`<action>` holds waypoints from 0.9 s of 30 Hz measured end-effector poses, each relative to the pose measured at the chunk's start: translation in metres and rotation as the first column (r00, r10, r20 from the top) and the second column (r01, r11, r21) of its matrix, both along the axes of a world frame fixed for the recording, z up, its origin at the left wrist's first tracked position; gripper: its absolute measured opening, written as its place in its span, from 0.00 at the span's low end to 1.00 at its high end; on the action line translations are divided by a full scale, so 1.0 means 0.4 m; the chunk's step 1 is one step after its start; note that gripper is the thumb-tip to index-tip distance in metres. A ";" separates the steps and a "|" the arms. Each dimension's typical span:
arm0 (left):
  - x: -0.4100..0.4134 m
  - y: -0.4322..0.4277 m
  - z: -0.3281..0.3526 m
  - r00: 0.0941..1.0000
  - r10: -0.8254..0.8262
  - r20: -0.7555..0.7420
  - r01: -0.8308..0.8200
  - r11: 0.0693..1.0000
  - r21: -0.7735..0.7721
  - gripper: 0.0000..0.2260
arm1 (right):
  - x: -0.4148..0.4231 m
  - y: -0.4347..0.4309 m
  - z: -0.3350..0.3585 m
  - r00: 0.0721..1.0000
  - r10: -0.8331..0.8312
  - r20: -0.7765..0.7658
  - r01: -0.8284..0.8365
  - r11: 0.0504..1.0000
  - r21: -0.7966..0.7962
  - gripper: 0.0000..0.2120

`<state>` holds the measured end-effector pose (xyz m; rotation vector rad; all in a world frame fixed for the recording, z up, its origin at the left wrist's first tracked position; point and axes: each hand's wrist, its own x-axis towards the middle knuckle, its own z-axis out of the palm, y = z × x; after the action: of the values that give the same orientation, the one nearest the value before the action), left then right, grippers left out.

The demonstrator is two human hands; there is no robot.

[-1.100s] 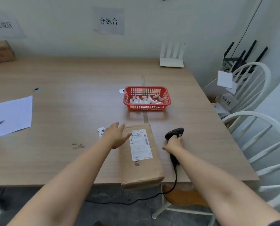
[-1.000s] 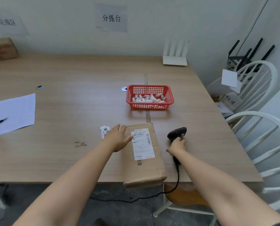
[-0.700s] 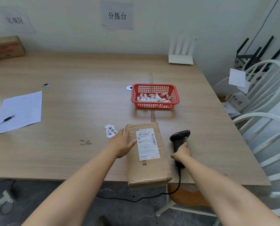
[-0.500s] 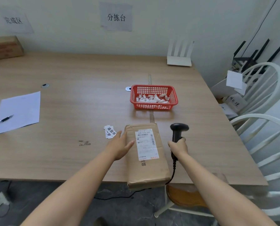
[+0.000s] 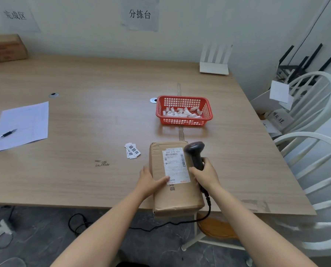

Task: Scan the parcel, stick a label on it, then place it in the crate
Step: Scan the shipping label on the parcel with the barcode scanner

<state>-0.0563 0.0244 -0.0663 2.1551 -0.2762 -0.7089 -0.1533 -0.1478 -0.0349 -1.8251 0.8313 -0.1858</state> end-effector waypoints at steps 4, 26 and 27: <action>-0.020 0.000 -0.020 0.968 0.079 -0.237 -0.133 0.965 -0.224 0.36 | -0.003 0.002 -0.002 1.000 -0.013 0.018 0.013 1.000 0.010 0.13; 0.071 -0.096 0.053 0.901 -0.127 -0.415 -0.129 0.835 -0.535 0.24 | -0.061 -0.007 0.158 0.964 -0.034 0.265 0.032 0.999 0.014 0.04; 0.073 -0.102 0.052 0.902 -0.134 -0.411 -0.123 0.832 -0.541 0.24 | -0.070 0.007 0.164 0.959 -0.038 0.281 0.026 0.999 0.047 0.05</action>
<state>-0.0272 -0.0162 -0.0453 1.3937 -0.2139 -0.9563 -0.1812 -0.1450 0.0309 -1.6962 0.6587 -0.4353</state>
